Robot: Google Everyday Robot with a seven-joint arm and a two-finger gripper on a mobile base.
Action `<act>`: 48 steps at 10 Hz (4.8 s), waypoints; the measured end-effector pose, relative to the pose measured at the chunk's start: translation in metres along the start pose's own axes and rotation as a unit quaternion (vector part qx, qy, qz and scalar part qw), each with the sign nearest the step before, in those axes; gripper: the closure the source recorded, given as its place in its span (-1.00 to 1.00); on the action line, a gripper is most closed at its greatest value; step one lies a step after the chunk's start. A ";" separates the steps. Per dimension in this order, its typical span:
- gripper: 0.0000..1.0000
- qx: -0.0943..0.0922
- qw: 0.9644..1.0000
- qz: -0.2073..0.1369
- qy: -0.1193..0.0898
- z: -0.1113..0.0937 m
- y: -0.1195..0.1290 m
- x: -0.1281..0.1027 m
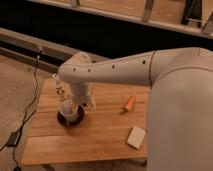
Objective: Move the arm in a circular motion
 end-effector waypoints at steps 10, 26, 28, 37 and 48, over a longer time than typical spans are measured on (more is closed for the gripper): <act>-0.30 0.000 1.000 0.000 0.000 0.000 0.000 0.000; -0.30 0.041 0.999 0.004 0.001 -0.011 -0.064 -0.064; -0.30 0.046 0.999 -0.009 -0.008 -0.009 -0.056 -0.105; -0.30 0.030 0.993 -0.114 0.021 0.005 0.072 -0.123; -0.30 0.006 0.995 -0.085 0.059 -0.024 -0.001 0.025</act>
